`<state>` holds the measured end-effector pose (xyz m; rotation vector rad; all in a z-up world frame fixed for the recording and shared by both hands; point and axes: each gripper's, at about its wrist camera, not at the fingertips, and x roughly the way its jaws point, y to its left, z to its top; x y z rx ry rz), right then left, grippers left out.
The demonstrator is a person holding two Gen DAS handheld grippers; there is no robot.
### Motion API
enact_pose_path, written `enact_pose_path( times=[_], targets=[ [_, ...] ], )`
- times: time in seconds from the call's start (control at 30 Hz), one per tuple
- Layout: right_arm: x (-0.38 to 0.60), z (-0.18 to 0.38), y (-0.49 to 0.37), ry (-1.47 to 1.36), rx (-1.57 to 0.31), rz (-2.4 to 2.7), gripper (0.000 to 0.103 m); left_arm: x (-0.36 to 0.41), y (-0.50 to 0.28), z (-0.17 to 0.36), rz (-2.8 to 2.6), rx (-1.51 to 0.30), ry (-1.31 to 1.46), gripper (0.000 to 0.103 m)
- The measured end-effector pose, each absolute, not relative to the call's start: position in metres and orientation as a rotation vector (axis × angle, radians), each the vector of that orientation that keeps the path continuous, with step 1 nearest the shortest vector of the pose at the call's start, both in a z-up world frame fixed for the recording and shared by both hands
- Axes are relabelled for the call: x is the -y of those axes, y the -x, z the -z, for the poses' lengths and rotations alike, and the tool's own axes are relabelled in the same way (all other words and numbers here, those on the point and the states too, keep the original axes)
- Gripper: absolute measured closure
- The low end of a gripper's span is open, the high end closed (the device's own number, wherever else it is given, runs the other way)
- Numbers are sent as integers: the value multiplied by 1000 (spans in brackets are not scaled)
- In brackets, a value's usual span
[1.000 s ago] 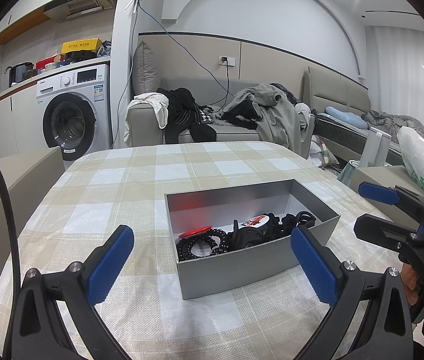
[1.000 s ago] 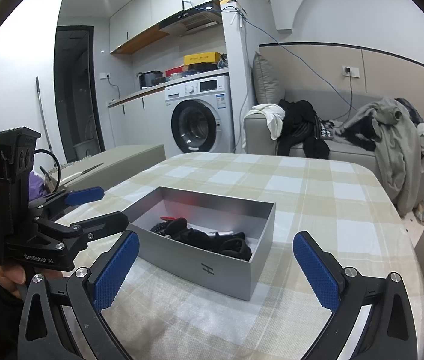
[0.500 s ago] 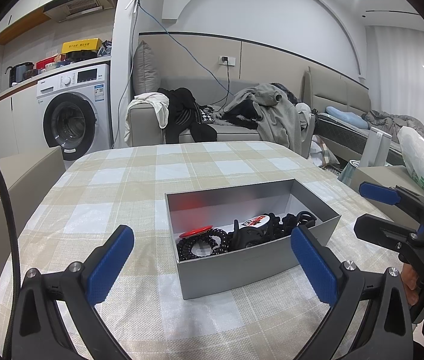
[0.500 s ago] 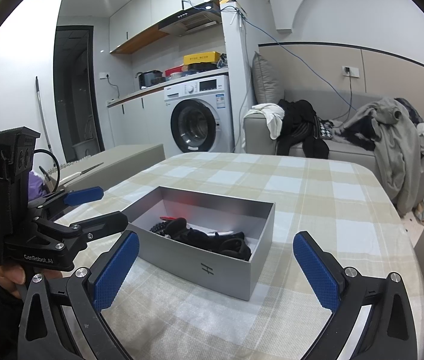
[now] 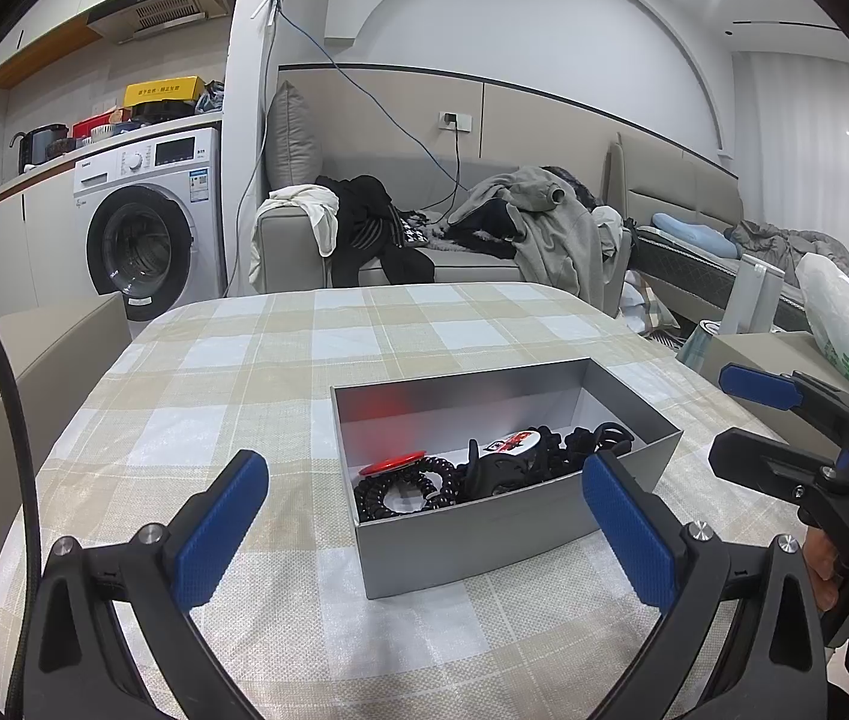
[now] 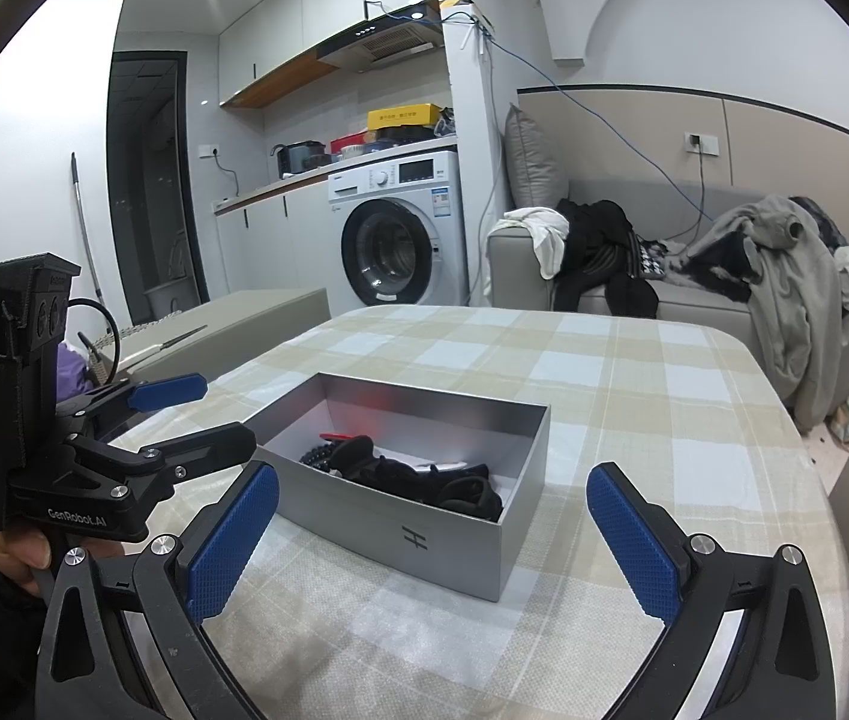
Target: Organize jewelry
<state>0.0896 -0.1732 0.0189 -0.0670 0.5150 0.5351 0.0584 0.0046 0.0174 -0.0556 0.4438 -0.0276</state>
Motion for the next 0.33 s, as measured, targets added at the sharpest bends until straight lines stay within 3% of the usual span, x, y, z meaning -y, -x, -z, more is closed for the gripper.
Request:
enact_pose_path(
  times=[0.33],
  targets=[
    [174, -19, -89, 67, -515, -534, 0, -5, -57, -17, 32, -433, 57, 1]
  ],
)
